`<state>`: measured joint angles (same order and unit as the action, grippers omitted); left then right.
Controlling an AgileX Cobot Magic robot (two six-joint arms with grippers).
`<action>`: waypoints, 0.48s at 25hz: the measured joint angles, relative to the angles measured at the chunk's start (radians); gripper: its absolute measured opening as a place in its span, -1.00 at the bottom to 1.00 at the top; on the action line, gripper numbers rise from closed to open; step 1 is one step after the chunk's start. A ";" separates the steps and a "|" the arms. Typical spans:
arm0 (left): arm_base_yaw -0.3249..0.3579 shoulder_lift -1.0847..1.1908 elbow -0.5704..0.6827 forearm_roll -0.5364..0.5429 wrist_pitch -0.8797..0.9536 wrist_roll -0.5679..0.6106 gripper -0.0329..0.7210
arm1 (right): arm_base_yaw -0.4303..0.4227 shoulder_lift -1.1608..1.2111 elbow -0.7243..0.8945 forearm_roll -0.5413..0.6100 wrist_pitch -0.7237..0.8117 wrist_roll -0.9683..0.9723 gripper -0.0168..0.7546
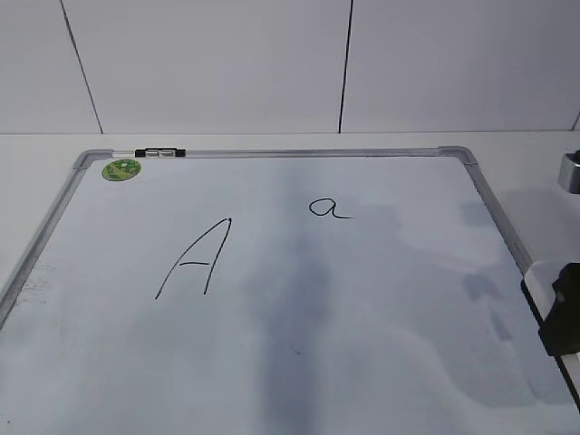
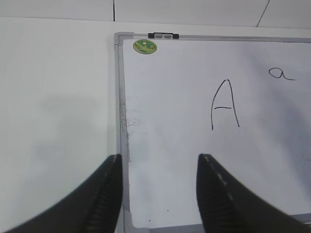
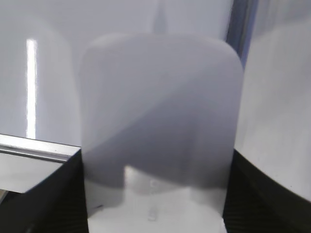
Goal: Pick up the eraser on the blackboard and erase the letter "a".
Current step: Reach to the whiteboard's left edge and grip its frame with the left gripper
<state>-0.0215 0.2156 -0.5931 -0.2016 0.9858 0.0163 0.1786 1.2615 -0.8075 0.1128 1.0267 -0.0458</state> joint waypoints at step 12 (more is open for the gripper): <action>0.000 0.478 -0.081 -0.004 -0.062 0.000 0.07 | 0.000 0.000 0.000 0.000 -0.006 0.000 0.40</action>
<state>-0.0215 0.6933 -0.6739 -0.2051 0.9241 0.0163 0.1786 1.2615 -0.8075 0.1128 1.0208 -0.0458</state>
